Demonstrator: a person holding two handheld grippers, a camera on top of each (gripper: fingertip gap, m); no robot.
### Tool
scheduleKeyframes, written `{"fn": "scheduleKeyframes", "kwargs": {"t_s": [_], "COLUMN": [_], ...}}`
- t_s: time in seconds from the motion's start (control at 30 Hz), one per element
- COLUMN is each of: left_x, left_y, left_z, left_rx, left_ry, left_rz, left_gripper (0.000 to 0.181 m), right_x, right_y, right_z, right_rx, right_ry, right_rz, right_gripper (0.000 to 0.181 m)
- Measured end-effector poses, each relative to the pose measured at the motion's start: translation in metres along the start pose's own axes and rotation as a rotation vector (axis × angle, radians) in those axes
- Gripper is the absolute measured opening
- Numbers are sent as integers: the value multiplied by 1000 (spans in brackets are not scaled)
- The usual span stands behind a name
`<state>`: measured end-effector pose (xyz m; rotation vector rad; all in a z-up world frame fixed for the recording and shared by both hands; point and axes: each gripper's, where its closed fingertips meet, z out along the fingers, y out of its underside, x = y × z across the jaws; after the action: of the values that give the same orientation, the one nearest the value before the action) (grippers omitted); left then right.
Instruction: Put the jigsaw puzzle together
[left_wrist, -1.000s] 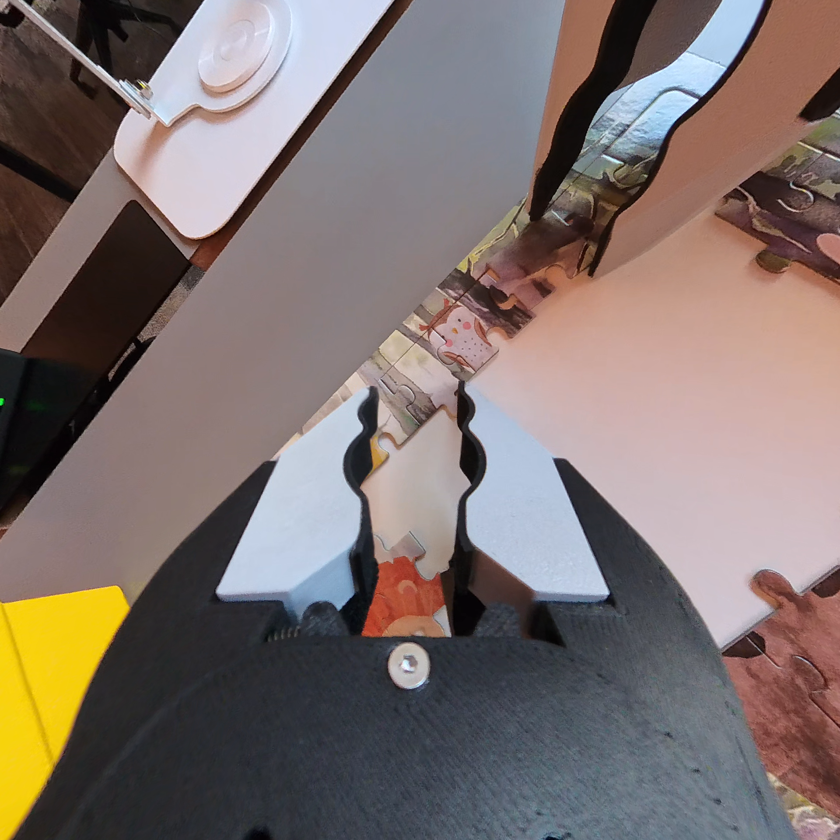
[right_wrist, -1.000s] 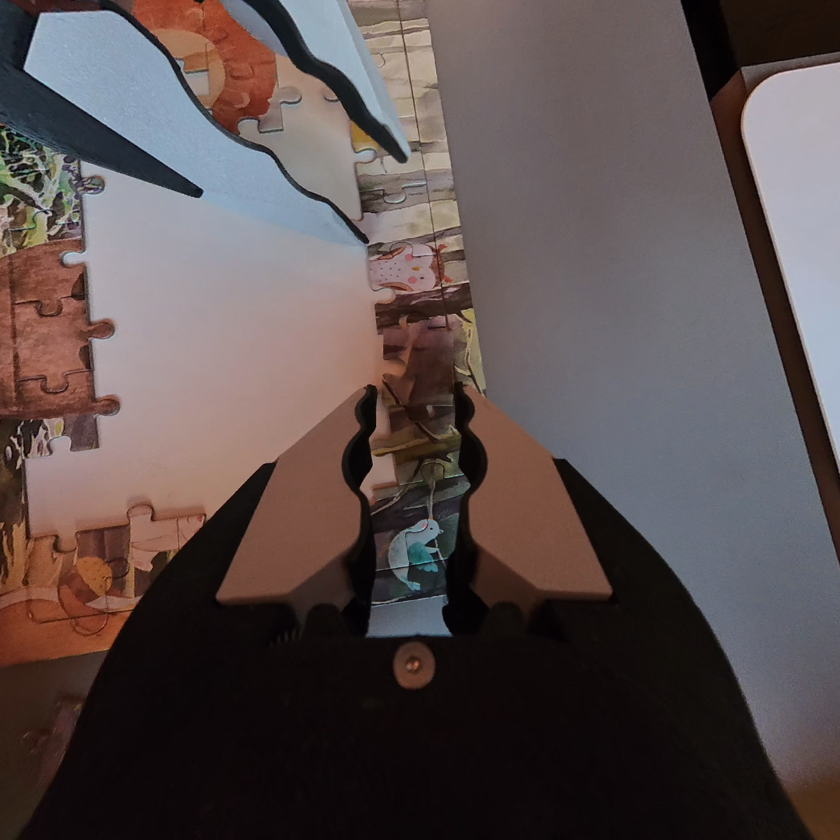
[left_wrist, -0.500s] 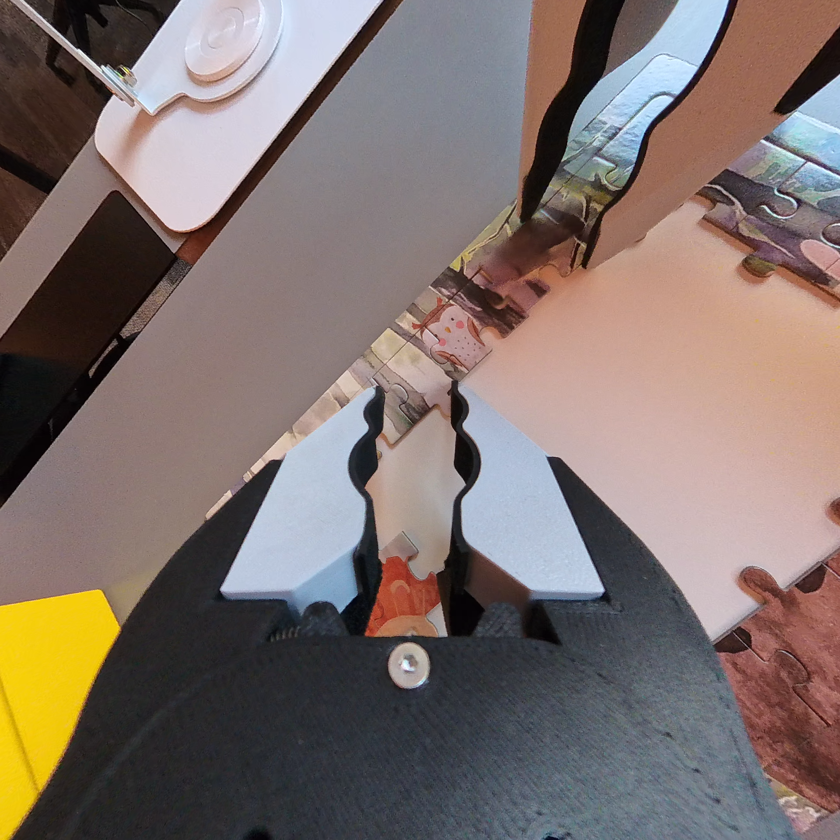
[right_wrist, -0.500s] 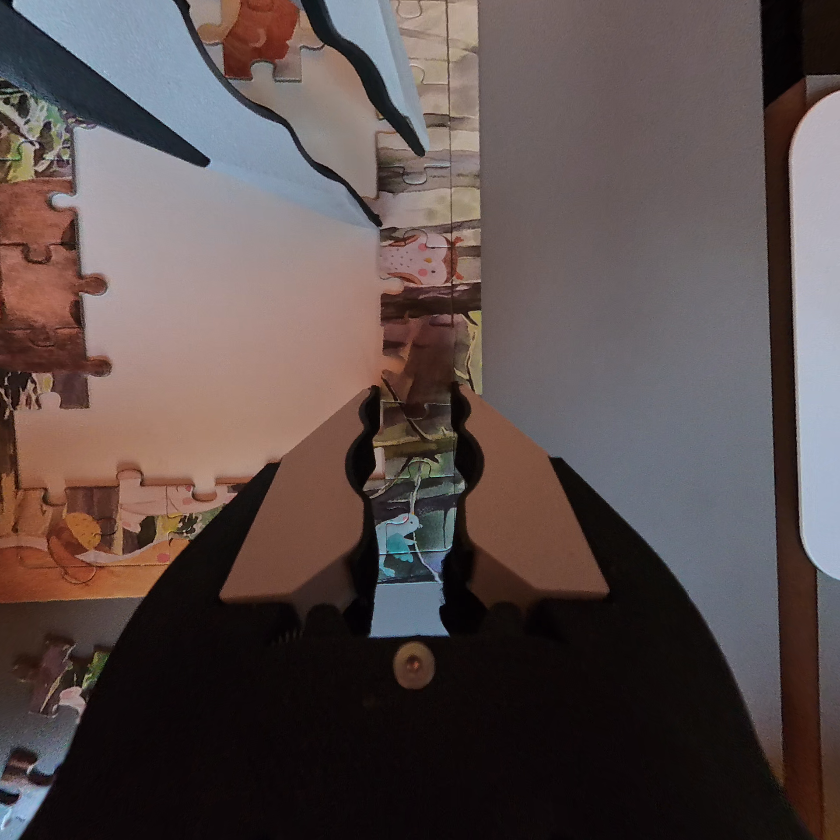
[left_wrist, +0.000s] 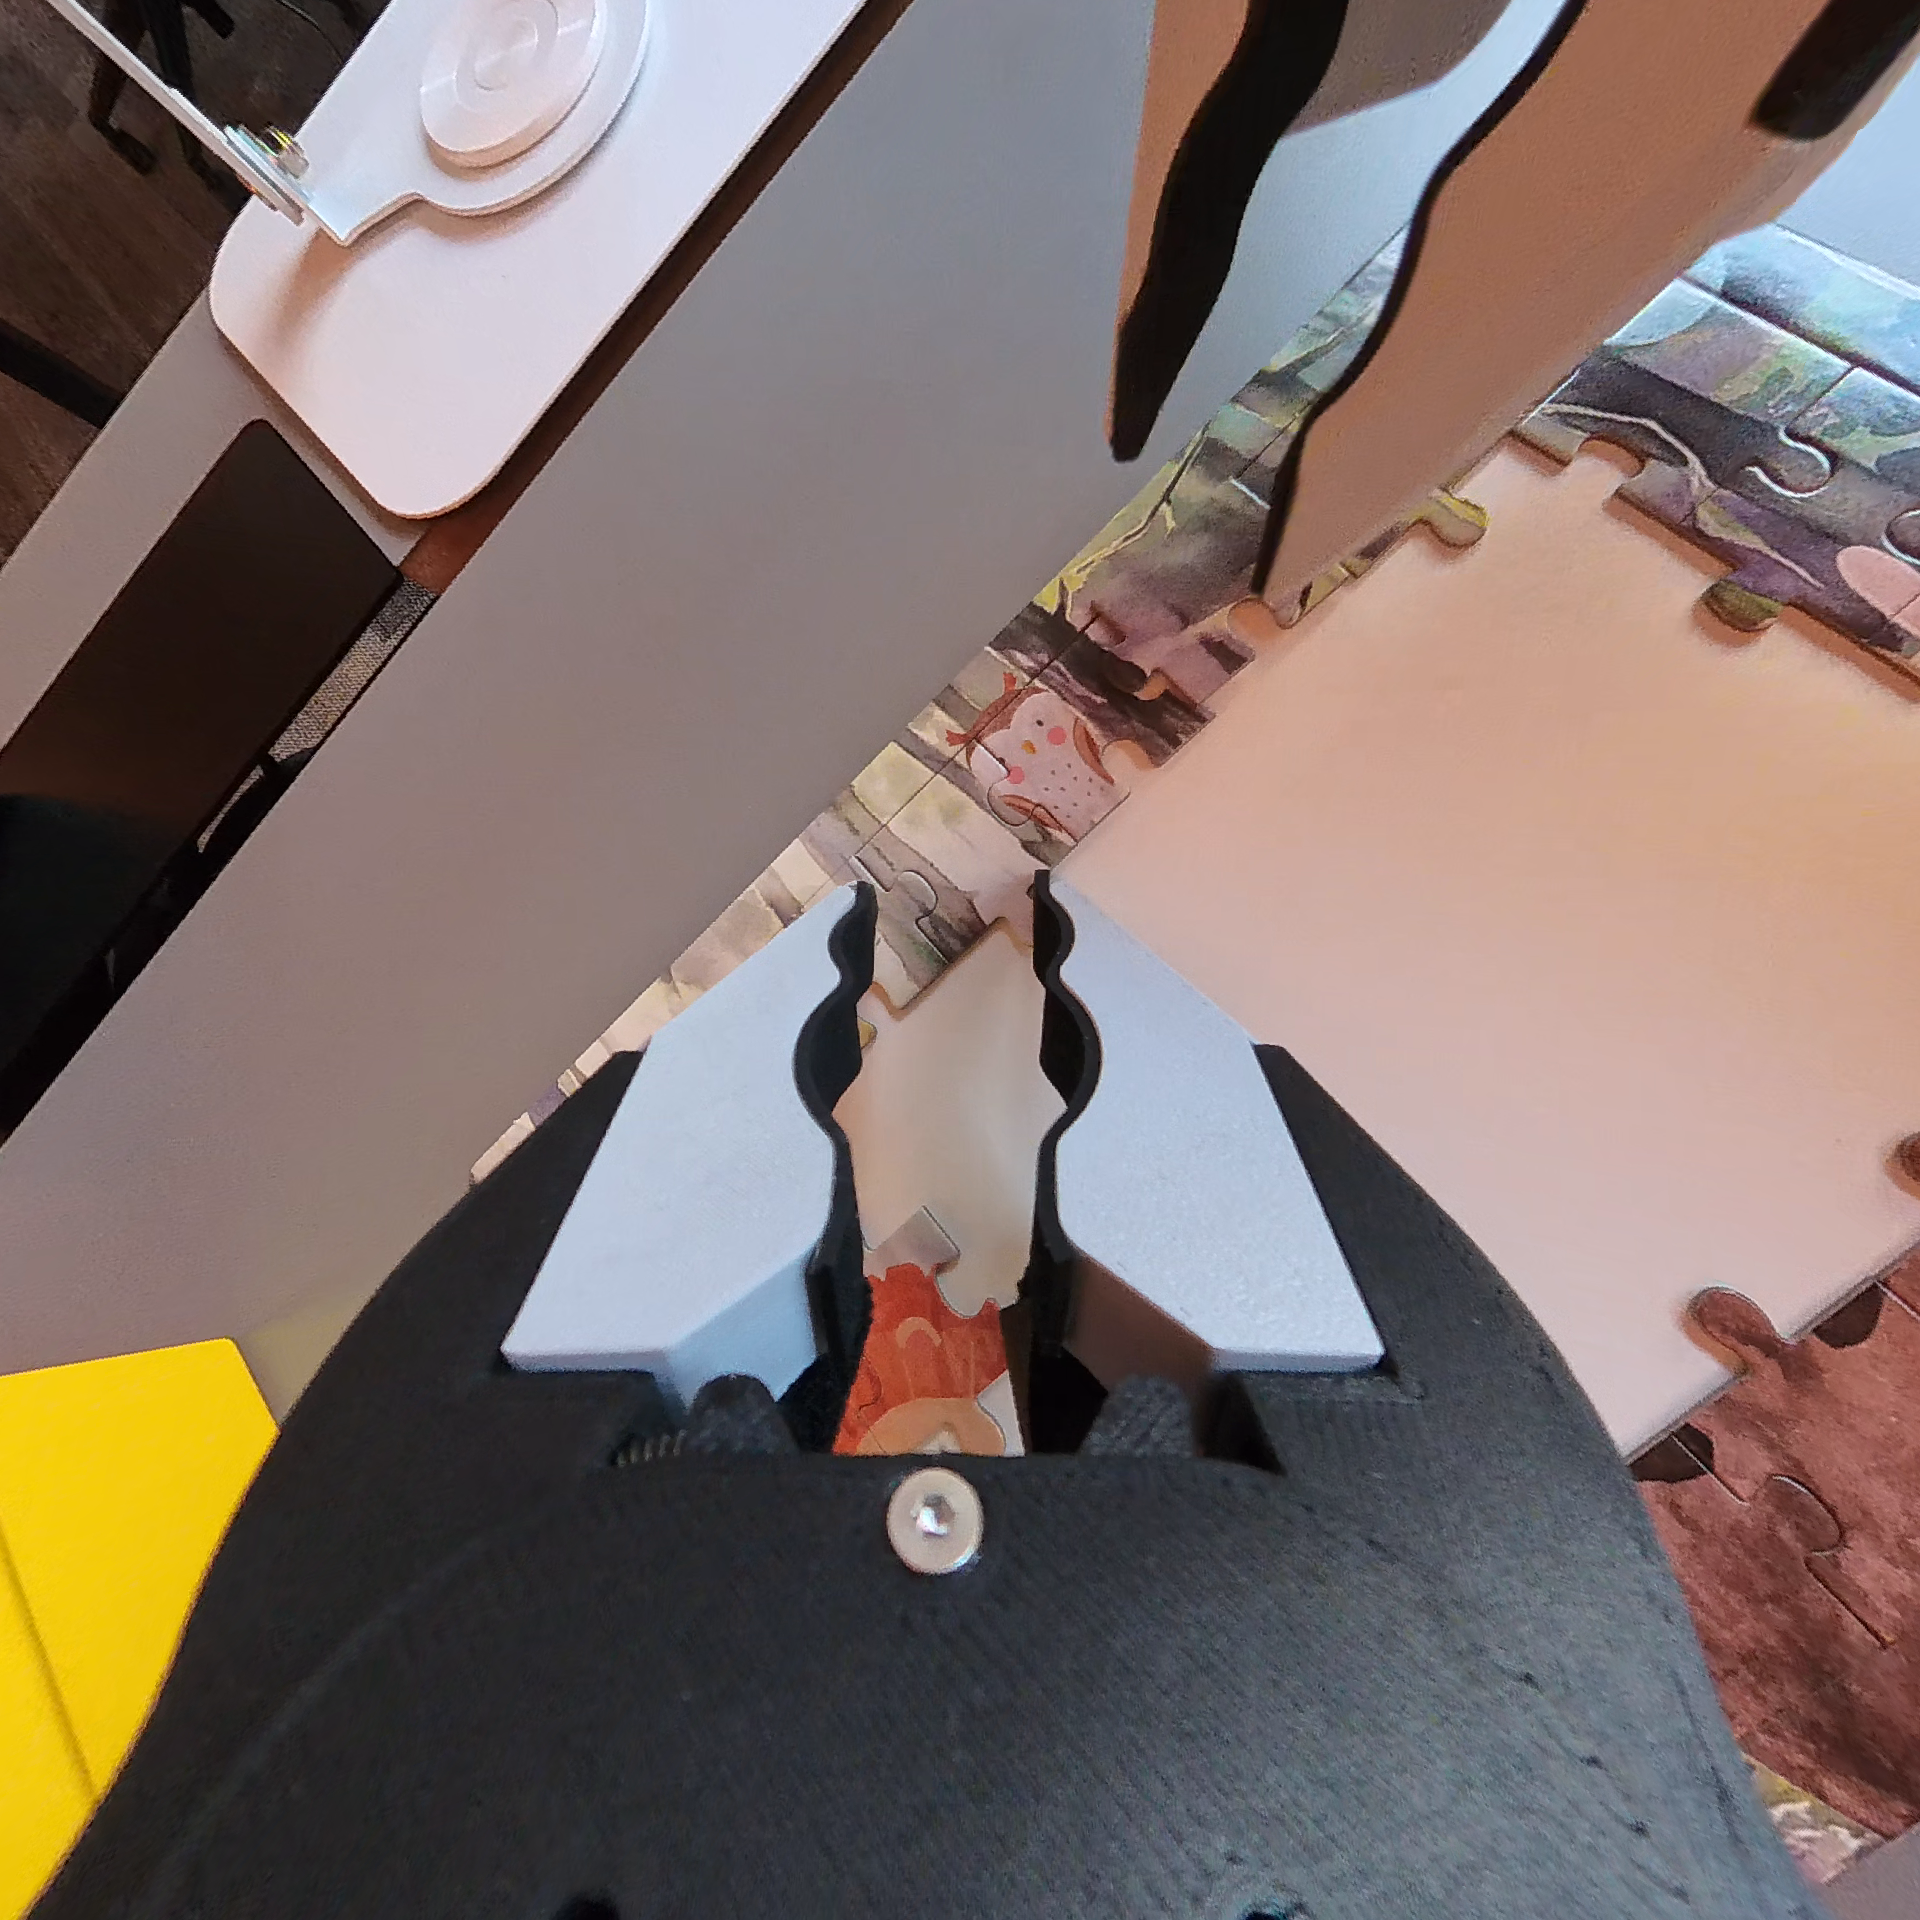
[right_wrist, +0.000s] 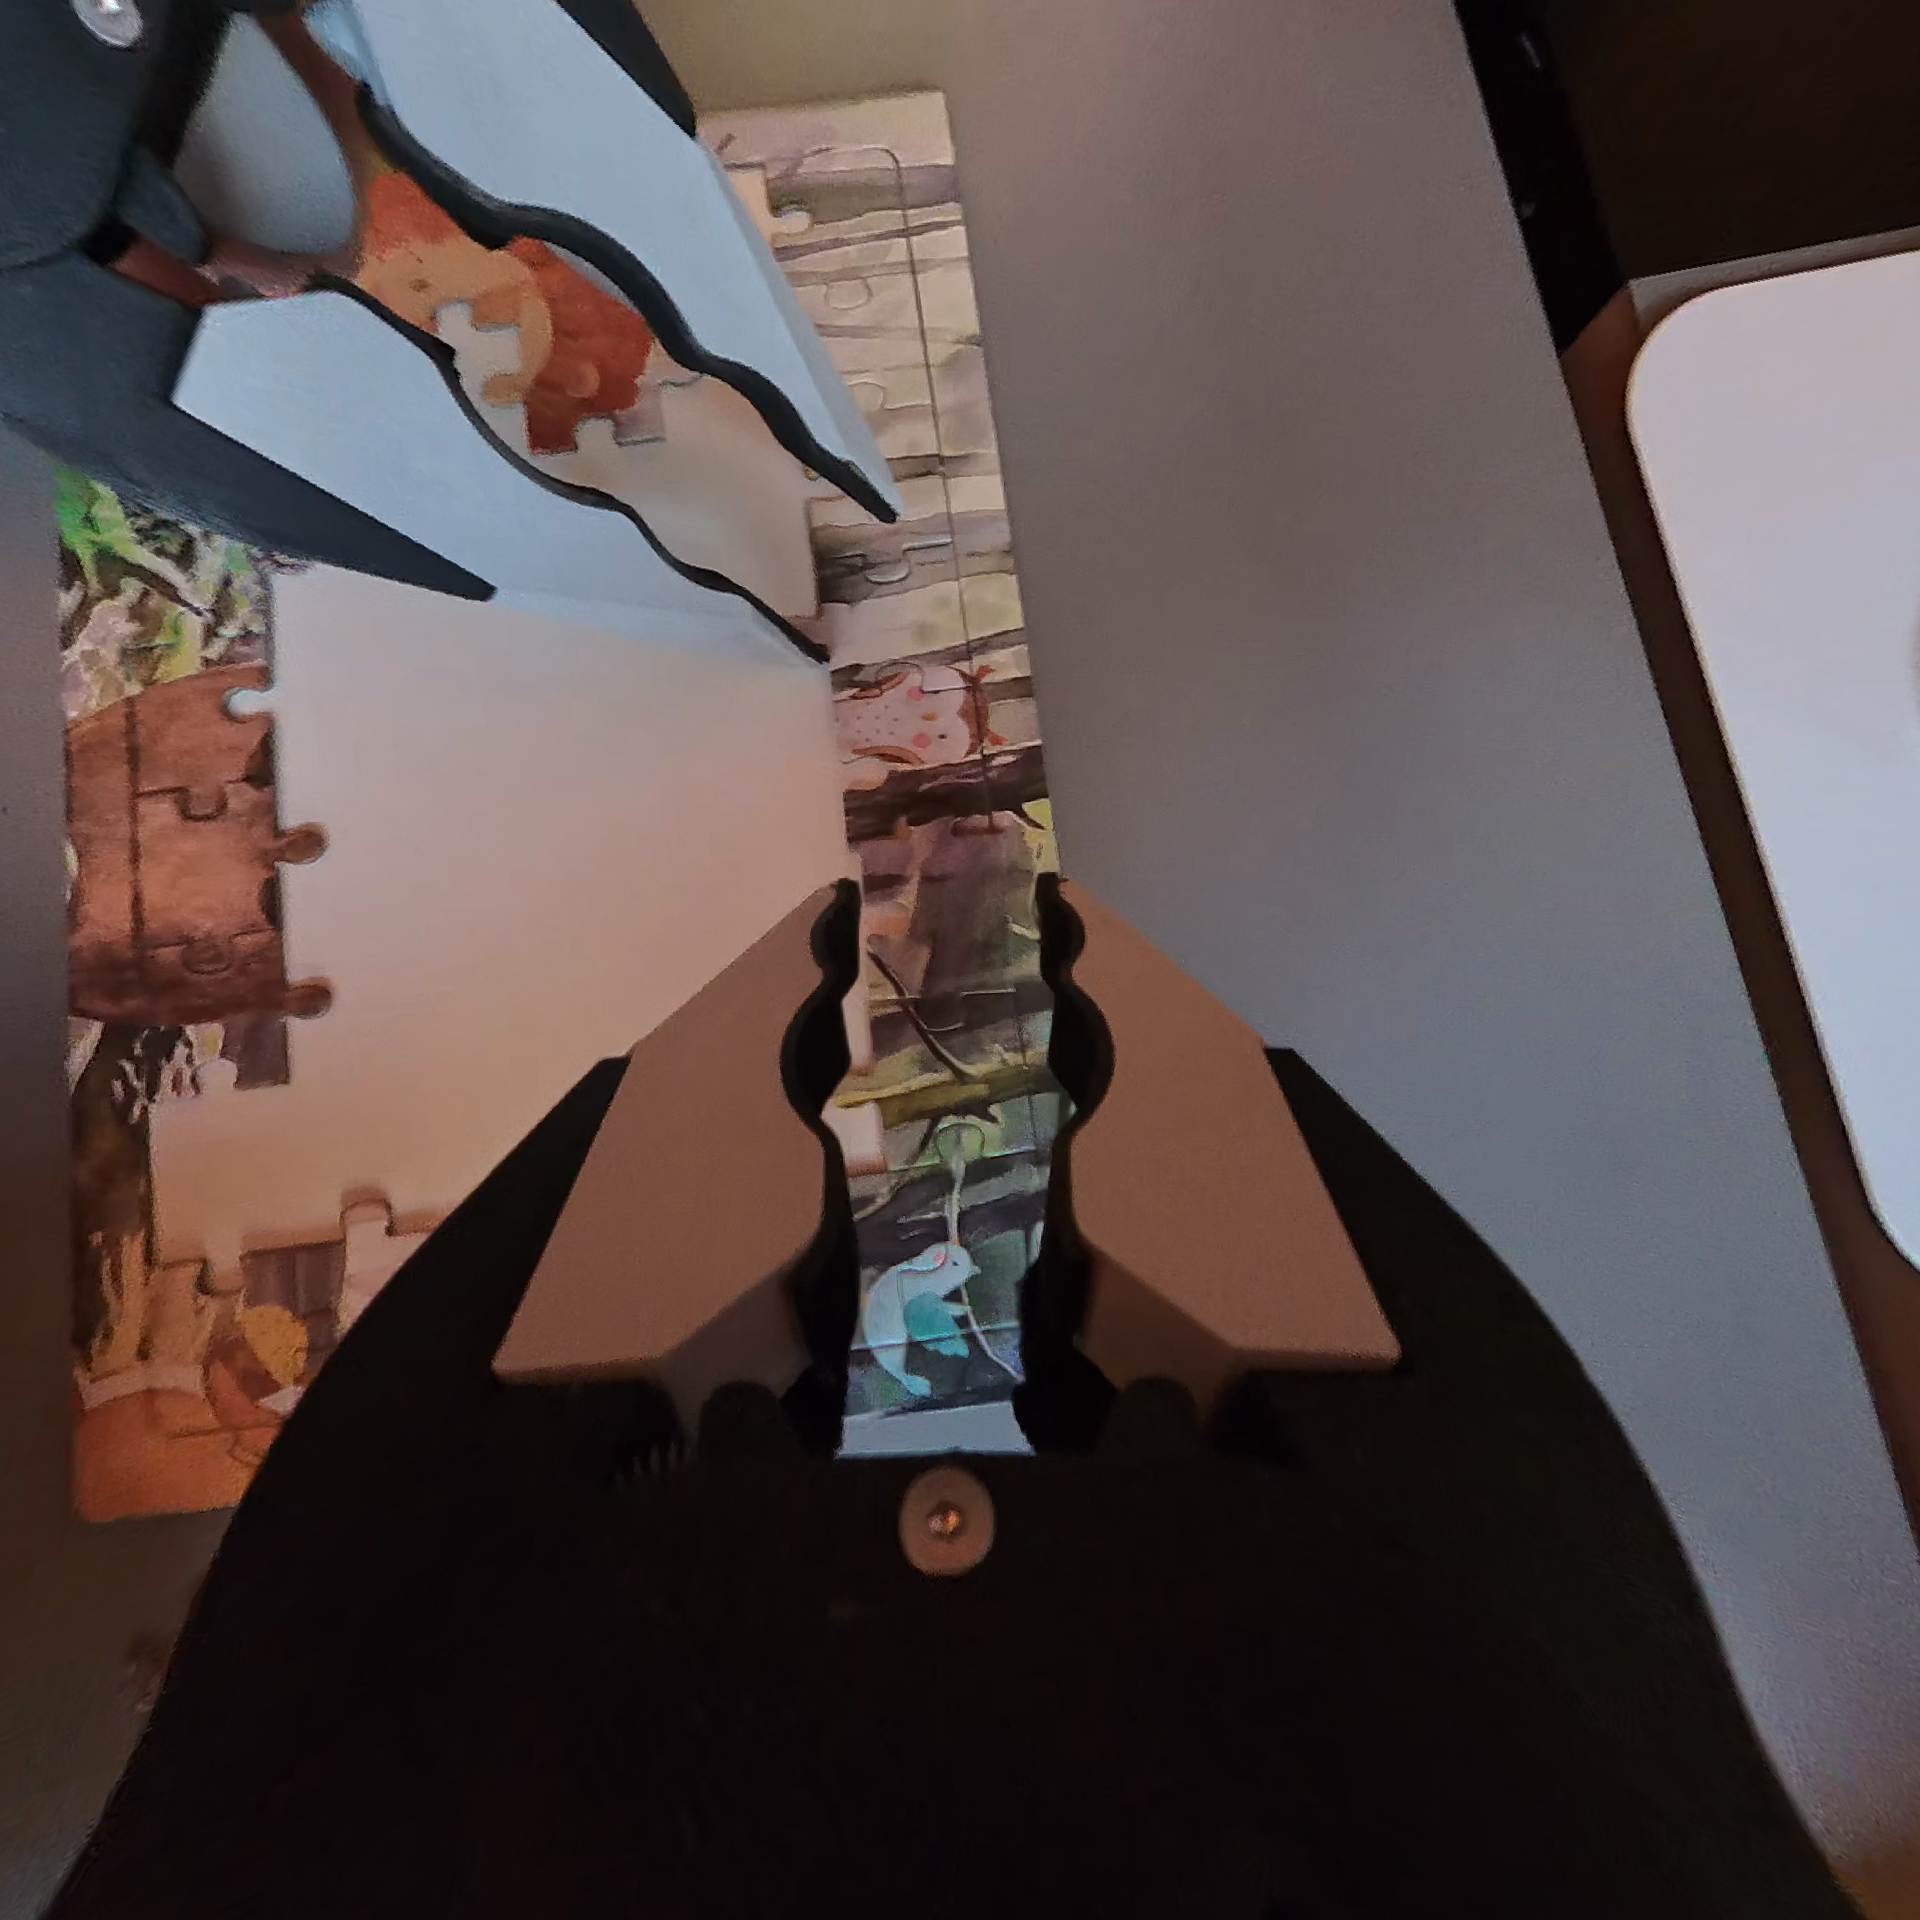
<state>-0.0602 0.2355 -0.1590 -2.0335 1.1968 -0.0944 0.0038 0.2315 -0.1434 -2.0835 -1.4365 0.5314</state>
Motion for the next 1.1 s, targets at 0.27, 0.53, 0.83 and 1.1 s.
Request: {"fn": "scheduleKeyframes", "kwargs": {"t_s": [0.27,0.53,0.83,1.1], "left_x": [0,0,1,1], "left_y": [0,0,-1,-1], "left_z": [0,0,0,0], "left_rx": [0,1,1,0], "left_ry": [4,3,4,3], "left_rz": [-6,-6,-7,-6], "left_gripper": [28,28,28,28], "right_x": [0,-2,-8,-2], "right_y": [11,13,6,-11], "right_z": [12,12,10,14], "right_rx": [-38,-38,-25,22], "right_ry": [14,5,26,52], "right_rz": [-16,-74,-149,-37], "right_gripper": [24,16,17,1]}}
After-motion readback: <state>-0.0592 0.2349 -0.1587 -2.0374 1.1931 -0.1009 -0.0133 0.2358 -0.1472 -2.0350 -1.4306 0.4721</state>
